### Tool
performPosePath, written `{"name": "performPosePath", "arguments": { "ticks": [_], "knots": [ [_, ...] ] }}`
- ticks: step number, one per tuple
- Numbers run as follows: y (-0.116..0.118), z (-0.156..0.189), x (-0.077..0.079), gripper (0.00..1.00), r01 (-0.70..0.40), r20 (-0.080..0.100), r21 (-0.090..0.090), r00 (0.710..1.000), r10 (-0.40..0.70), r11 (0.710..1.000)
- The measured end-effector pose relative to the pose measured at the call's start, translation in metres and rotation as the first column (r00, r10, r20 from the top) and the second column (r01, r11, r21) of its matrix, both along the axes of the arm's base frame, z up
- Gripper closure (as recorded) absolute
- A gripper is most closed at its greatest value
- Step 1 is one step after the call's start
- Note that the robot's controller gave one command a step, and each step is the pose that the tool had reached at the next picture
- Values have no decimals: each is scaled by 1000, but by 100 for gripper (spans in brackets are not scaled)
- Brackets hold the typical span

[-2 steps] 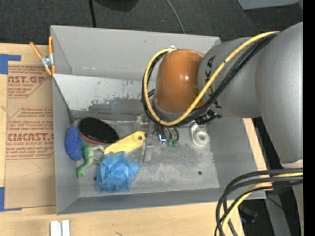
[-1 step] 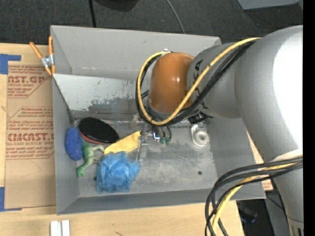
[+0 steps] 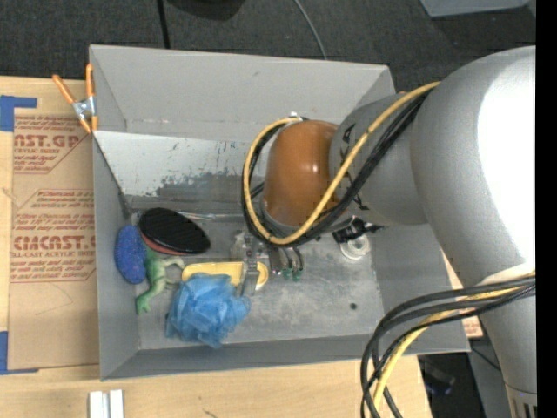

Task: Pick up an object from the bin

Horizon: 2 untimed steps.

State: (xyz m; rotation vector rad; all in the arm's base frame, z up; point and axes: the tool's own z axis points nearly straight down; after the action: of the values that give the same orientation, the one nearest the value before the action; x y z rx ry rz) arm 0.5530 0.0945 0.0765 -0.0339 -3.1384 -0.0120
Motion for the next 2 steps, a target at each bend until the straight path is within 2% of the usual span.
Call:
{"name": "performPosePath", "arguments": {
  "ticks": [2],
  "knots": [
    [-2, 11, -1, 100, 3, -1, 0, 1000, -3, 1000]
  ]
}}
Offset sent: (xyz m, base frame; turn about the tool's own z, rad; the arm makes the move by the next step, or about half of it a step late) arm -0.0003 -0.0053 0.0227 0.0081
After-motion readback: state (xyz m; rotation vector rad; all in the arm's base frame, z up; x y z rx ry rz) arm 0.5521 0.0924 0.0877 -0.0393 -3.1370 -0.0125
